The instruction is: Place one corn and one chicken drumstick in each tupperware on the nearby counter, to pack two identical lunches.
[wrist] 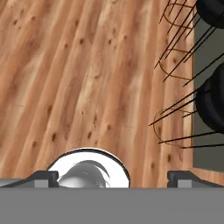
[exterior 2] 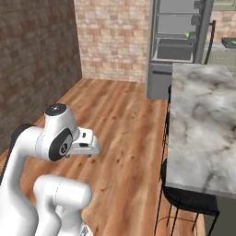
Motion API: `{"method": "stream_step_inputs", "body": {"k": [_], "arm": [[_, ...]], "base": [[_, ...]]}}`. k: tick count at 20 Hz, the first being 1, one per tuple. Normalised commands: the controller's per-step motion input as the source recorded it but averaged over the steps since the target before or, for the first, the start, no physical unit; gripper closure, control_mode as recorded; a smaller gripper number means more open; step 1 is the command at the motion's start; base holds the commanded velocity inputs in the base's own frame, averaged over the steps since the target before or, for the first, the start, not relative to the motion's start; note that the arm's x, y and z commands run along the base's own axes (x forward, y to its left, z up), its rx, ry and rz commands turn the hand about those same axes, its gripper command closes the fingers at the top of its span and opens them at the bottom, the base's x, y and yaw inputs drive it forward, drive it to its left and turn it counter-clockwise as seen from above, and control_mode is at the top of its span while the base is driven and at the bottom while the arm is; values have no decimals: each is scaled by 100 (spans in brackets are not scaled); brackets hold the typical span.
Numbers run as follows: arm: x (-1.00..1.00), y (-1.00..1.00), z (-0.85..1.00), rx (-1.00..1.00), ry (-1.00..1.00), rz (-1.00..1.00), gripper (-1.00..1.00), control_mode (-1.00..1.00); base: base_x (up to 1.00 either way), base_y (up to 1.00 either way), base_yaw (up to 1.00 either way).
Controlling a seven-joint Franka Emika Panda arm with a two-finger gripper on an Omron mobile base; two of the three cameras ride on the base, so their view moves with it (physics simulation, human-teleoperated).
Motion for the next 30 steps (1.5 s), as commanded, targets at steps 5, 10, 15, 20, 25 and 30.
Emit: {"method": "stream_step_inputs", "body": {"k": [5, 10, 15, 20, 25, 30], "arm": [[0, 0, 0, 0, 0, 0, -100, 100], [0, 0, 0, 0, 0, 0, -100, 100], [0, 0, 0, 0, 0, 0, -100, 100], [0, 0, 0, 0, 0, 0, -100, 100], [0, 0, 0, 0, 0, 0, -100, 100], [0, 0, 0, 0, 0, 0, -100, 100]], "base": [[100, 8, -14], [100, 0, -12], [100, 2, -12], [100, 2, -11], [100, 0, -11], [100, 0, -12]]}}
